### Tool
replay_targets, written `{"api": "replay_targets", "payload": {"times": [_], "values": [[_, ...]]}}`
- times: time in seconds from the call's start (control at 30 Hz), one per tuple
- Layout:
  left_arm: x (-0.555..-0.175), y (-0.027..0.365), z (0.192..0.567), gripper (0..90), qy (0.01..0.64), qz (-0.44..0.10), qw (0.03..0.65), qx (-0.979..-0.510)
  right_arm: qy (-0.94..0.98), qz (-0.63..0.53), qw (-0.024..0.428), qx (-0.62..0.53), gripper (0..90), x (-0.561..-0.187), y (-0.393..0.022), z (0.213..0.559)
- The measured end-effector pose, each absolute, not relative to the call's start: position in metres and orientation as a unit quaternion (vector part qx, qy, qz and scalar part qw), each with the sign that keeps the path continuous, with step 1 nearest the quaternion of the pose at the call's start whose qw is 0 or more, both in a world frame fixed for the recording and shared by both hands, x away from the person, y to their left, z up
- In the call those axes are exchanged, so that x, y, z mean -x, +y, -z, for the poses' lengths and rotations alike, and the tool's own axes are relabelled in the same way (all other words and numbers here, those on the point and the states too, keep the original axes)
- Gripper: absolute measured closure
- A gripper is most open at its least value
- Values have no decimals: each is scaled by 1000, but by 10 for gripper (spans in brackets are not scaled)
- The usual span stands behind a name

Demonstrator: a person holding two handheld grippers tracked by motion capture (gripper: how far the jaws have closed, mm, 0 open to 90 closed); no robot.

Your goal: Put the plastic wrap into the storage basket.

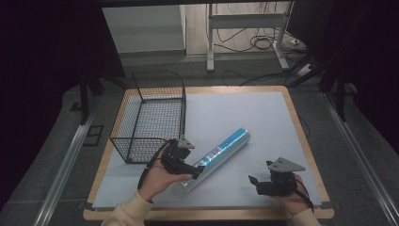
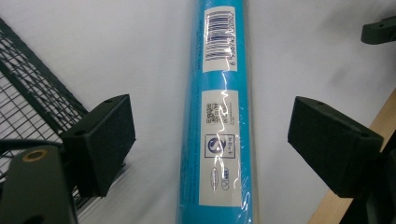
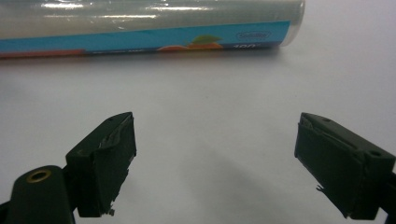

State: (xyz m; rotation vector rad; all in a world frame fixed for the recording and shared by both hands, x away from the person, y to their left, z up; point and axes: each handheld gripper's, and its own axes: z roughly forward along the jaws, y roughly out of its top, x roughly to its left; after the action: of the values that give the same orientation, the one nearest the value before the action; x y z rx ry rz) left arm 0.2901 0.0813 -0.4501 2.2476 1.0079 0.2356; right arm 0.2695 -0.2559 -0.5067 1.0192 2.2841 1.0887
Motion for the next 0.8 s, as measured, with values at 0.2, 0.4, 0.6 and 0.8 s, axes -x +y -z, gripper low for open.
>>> {"api": "replay_targets", "payload": {"times": [0.2,0.4,0.6,0.8], "values": [[-291,72,447,158,376,-90,327,-863,824,-382,204,-365,128,-268,-254,510],[-287,62,448,157,369,-93,325,-866,823,-385,214,-357,128,-263,-254,505],[-287,47,448,157,358,-94,323,-871,826,-381,216,-355,128,-264,-254,506],[-291,33,449,155,350,-99,316,-876,826,-381,221,-352,128,-263,-256,505]]}}
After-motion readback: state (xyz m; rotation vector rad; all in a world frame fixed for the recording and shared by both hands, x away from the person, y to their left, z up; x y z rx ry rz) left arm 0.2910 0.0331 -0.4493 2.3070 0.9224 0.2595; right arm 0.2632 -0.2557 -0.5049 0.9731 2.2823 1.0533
